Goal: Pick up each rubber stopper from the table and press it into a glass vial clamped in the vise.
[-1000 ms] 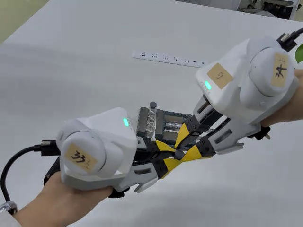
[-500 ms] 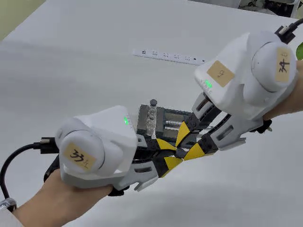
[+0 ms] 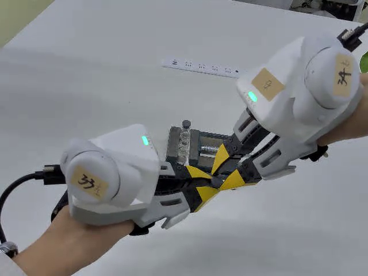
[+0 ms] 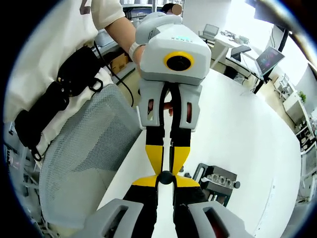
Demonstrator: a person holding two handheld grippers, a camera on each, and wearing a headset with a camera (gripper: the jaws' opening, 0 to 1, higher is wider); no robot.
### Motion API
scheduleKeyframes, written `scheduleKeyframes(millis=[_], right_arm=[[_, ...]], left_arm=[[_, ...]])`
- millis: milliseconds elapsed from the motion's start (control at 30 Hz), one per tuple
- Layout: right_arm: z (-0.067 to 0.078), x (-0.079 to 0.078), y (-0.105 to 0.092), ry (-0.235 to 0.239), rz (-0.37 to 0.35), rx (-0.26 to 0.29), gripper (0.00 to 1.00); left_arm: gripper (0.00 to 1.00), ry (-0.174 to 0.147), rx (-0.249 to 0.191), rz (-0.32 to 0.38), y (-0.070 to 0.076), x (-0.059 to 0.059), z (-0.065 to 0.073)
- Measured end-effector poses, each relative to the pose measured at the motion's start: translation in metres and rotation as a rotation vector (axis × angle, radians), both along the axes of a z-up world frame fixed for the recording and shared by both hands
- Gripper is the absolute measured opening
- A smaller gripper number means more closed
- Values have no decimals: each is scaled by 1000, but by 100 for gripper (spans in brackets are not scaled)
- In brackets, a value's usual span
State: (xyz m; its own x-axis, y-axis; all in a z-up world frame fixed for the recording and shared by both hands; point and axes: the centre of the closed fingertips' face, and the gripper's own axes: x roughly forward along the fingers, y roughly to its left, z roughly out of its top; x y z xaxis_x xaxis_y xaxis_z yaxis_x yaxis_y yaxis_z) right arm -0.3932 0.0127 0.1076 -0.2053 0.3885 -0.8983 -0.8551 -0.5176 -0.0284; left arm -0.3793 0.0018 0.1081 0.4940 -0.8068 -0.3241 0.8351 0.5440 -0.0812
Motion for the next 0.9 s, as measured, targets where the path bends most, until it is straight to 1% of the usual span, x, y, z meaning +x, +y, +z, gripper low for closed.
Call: scheduleKeyframes(millis=[100,167,300,333,400,433,533,633,700,767,867,900], right_arm=[[-1,0,0,6,-1,-6,5],[-2,0,0,3,3,-9,5],[-5,3,1,9,4,-17,5],[-6,4,1,11,2,-20,5],[-7,6,2,7,1,-19,5],[-7,7,3,9,-2,-20,5],[-10,11,3,11,-6,-25,5],[-12,15,4,12,-13,-29,5],[-15,20,3,13,-17,-35,5],[-17,21,2,14,-20,-40,5],[-19,23,2,13,-20,-46,5],[-21,24,2,15,-21,-48,5]], left_arm=[[3,4,-6,1,-1,0,-1],[4,-5,2,1,0,0,-2],[4,-9,8,2,0,1,-4],[5,-5,7,4,1,2,-5],[7,-2,-3,7,2,2,-4],[10,-3,0,12,3,3,-5],[22,-12,17,34,8,7,-8],[36,-11,31,68,15,12,-14],[49,0,45,103,23,15,-20],[62,-4,57,139,31,18,-24],[75,11,56,193,42,22,-28],[78,17,57,218,48,23,-30]])
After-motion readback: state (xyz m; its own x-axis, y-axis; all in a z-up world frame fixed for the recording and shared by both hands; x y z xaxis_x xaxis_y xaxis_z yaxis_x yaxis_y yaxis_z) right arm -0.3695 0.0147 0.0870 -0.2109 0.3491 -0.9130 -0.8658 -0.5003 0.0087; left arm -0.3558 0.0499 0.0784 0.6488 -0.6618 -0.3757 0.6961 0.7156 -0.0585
